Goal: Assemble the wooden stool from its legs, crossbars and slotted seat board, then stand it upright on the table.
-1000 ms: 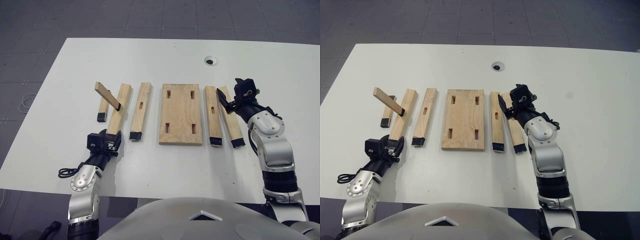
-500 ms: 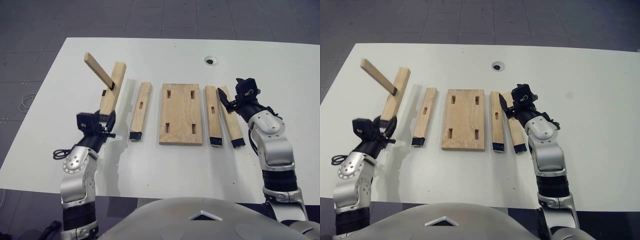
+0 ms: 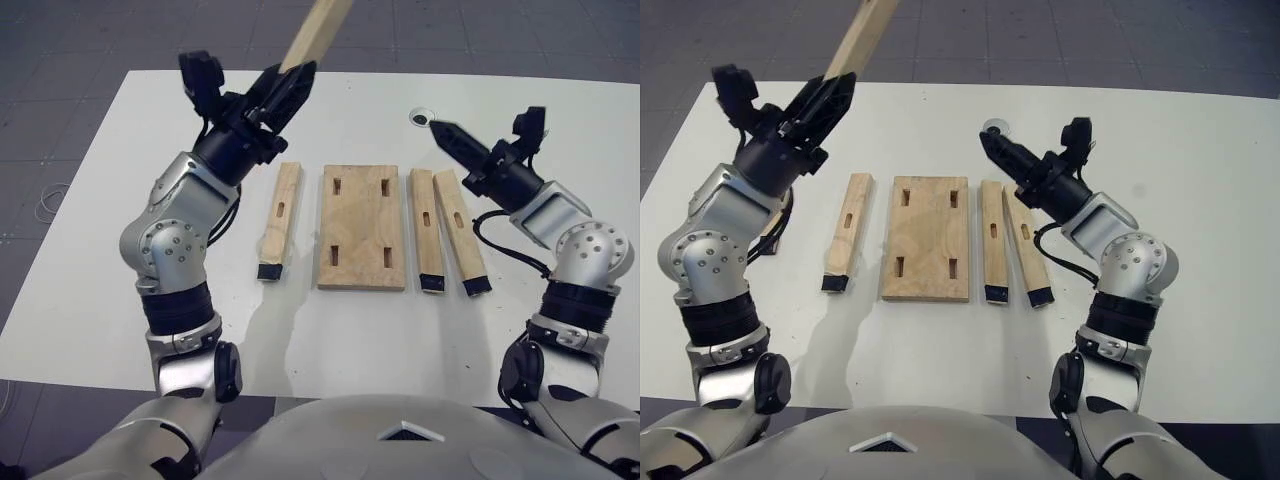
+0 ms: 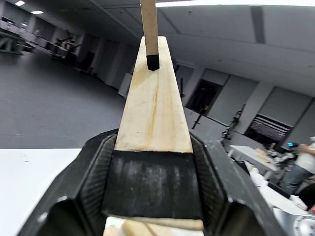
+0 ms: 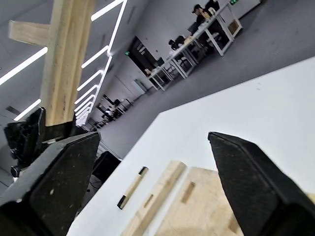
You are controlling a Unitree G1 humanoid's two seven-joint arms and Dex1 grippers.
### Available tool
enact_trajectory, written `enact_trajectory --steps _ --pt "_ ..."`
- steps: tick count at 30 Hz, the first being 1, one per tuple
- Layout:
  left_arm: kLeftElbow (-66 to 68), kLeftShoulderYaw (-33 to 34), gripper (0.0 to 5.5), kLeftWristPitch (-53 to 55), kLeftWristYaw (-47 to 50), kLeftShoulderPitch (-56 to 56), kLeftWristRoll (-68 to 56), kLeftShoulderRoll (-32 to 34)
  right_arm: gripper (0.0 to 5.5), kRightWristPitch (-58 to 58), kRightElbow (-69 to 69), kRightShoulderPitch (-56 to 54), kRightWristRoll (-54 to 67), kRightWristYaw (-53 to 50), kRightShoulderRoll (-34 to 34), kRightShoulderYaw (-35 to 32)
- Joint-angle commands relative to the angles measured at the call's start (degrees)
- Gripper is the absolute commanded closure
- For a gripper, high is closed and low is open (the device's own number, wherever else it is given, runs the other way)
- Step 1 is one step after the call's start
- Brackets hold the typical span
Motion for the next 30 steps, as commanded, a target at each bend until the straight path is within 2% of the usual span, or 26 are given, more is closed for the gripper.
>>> enact_trajectory --steps 1,3,6,14,25,30 --pt "-0.33 -0.75 3.45 4.27 1.44 -1.41 -7.05 -2.29 0.78 3.75 -0.11 -3.34 9.19 -1.99 1.94 -1.79" --pt "-0.78 -0.65 3.45 5.61 1.92 -0.88 -9.64 -2.59 0.33 4.37 -0.64 -3.76 12.8 -3.42 2.43 -2.3" --pt "-1.65 -0.79 3.45 6.92 2.48 0.08 -13.27 -2.78 0.0 5.7 -1.43 -3.87 18.25 -4.96 2.51 -2.26" --pt "-2.76 -1.52 3.46 10.35 3.2 3.54 -22.57 -2.47 0.0 7.02 -0.56 -5.95 27.51 -5.83 1.76 0.49" --pt "-3.08 -3.75 3.46 11.25 3.45 6.1 -25.7 -1.2 0.0 6.4 -0.53 -7.3 33.39 -8.89 1.83 4.87" --pt "-3.45 -4.0 3.46 10.82 3.55 6.87 -25.89 -0.33 0.97 5.63 1.1 -8.03 34.64 -10.3 0.86 4.87"
